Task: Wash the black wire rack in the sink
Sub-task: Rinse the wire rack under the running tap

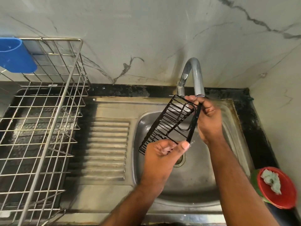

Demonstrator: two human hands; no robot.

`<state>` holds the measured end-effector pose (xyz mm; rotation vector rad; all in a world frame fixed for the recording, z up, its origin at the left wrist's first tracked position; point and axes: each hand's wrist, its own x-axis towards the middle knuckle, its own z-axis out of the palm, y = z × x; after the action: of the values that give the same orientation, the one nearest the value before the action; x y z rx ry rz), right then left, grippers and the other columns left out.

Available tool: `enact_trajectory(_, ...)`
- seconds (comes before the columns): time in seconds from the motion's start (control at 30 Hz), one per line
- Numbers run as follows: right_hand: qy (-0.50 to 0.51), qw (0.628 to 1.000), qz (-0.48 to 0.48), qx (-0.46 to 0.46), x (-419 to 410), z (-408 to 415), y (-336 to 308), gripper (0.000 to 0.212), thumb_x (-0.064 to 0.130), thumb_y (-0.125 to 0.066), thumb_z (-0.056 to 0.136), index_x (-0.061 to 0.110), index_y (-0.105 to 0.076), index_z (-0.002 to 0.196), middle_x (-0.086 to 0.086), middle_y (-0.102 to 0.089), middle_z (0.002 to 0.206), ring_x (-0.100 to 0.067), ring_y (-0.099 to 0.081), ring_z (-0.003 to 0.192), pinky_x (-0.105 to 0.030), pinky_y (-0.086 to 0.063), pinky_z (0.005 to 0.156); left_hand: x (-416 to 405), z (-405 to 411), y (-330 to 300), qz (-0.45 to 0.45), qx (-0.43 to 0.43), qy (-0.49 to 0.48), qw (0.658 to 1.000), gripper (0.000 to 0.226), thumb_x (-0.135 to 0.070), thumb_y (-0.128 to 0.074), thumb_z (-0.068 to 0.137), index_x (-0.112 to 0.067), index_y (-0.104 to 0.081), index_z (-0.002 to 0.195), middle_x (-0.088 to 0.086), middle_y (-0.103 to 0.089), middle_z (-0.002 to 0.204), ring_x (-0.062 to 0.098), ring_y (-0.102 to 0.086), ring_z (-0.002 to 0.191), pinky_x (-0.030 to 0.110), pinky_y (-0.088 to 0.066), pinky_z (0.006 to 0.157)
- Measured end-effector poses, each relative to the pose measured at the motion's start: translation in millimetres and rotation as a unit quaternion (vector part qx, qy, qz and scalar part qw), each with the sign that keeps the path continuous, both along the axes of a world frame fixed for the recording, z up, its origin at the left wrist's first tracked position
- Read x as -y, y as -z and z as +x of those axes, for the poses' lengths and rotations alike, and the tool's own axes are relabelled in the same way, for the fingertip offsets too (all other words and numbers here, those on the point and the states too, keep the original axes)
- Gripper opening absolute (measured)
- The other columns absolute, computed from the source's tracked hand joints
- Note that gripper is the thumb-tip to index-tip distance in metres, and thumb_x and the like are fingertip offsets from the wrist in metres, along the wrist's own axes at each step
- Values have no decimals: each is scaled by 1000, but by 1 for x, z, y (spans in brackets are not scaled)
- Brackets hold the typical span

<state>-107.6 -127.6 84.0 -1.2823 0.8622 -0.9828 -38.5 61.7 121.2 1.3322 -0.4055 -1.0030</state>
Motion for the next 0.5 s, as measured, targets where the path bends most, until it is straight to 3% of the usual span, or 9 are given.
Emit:
enact_trajectory(0.1,-27,999,-16,-5,2,0,1,35,-6,-53,100,21,-74,108,-8,-76,117,-27,-67,122,-56,-44,112,4,-9,0,-5,-20,23,1000,23,-23,-83,80,-1,-74,81,25,-71,79,25,-61,73,32,-51,73)
enact_trajectory(0.23,-90,994,-34,-44,5,-6,-1,33,-8,-52,101,9,-65,127,-7,-73,124,-21,-64,127,-45,-45,114,8,-13,-6,-41,-29,51,997,23,-21,-78,84,2,-75,82,16,-74,78,18,-66,73,21,-51,72)
enact_trajectory(0.33,-95,994,-29,-39,0,-11,-3,44,-11,-50,99,21,-66,125,-5,-71,129,-19,-59,132,-39,-46,113,11,-12,-7,-58,-37,42,997,19,-17,-78,84,1,-74,79,14,-74,78,17,-67,74,21,-52,73)
enact_trajectory(0.43,-91,995,-24,-42,2,-11,-3,52,-11,-46,101,31,-69,121,1,-69,132,-19,-55,136,-41,-42,116,13,-13,-5,-65,-42,41,996,20,-14,-79,83,5,-73,81,14,-75,79,17,-68,76,22,-53,74)
enact_trajectory(0.5,-96,992,-35,-70,5,-8,-4,61,-11,-45,101,41,-70,121,3,-66,137,-18,-53,137,-33,-45,110,15,-14,-5,-66,-39,34,997,20,-14,-79,82,5,-73,83,16,-75,81,15,-68,75,22,-52,73)
